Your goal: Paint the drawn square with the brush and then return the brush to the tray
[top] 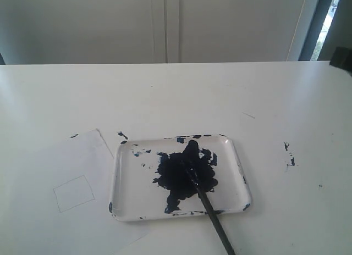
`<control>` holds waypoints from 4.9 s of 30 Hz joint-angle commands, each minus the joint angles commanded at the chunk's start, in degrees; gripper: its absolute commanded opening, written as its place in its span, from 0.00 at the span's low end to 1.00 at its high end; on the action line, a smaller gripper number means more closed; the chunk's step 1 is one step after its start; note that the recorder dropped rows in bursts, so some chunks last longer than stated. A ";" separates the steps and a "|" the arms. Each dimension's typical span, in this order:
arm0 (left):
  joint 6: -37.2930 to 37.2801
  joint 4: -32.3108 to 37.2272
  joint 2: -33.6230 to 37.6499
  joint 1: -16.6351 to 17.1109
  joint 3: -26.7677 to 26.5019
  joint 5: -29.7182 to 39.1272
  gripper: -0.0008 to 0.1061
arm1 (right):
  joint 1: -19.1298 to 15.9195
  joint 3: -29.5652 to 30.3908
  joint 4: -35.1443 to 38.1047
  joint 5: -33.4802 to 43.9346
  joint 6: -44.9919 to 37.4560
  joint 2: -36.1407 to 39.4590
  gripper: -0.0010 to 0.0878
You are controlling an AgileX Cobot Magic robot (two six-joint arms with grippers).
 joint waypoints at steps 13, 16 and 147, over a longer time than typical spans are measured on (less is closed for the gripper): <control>0.00 0.00 0.00 0.00 0.00 0.00 0.01 | 3.66 -4.58 28.99 16.86 -34.07 10.12 0.01; 0.00 0.00 0.00 0.00 0.00 0.00 0.01 | 6.15 -8.50 32.09 20.84 -38.34 11.44 0.01; 0.00 0.00 0.00 0.00 0.00 0.00 0.01 | 31.46 -22.75 -13.63 54.83 -15.43 36.14 0.01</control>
